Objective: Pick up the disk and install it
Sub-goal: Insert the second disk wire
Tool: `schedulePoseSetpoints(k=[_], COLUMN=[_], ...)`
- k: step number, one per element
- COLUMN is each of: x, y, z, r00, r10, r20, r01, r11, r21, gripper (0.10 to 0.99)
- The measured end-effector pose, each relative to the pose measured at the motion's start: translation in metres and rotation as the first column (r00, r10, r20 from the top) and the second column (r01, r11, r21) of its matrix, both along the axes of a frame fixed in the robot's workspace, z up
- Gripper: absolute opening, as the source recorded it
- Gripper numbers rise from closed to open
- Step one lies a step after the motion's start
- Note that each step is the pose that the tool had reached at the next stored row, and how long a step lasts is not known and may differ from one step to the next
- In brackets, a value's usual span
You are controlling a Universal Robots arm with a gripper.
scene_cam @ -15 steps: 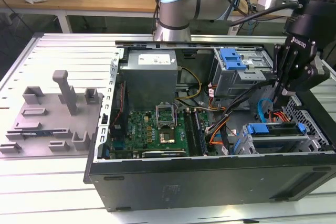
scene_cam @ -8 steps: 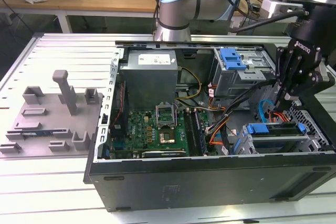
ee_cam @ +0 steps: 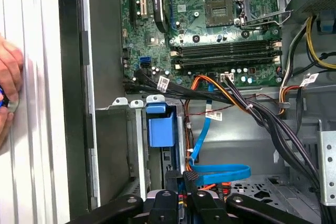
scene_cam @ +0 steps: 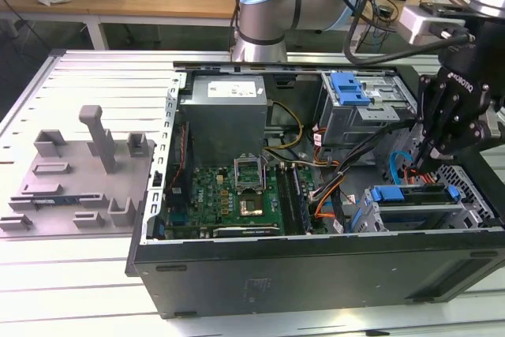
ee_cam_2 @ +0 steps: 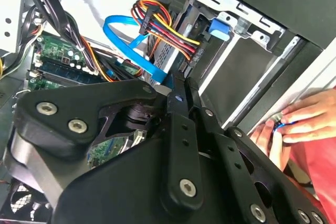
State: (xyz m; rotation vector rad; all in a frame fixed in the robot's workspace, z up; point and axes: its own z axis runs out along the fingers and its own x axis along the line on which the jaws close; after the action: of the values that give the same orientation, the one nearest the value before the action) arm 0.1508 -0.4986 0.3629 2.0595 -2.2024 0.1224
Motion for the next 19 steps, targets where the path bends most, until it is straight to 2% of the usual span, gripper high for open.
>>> schedulePoseSetpoints(k=[3,7,9,13,16,19], x=[-0.0002,-0.0005,-0.0005,-0.0005,-0.0005,-0.0005], y=[-0.0068,-0.0166,-0.0180,-0.0181,-0.0186,-0.0199], z=[-0.0010,-0.0047,-0.0074,-0.0078,-0.0088,-0.0093], r00=[1.0000,0.9999,0.9997,0.9996,0.9994,0.9994], r10=[0.005,0.015,0.022,0.029,0.034,0.035], r20=[0.0015,0.0021,0.0022,0.0022,0.0039,0.0041], r01=[-0.005,-0.015,-0.022,-0.029,-0.034,-0.035], r11=[0.9996,0.9985,0.9980,0.9978,0.9968,0.9965], r21=[0.027,0.053,0.059,0.059,0.073,0.075], gripper=[0.161,0.161,0.161,0.161,0.161,0.161])
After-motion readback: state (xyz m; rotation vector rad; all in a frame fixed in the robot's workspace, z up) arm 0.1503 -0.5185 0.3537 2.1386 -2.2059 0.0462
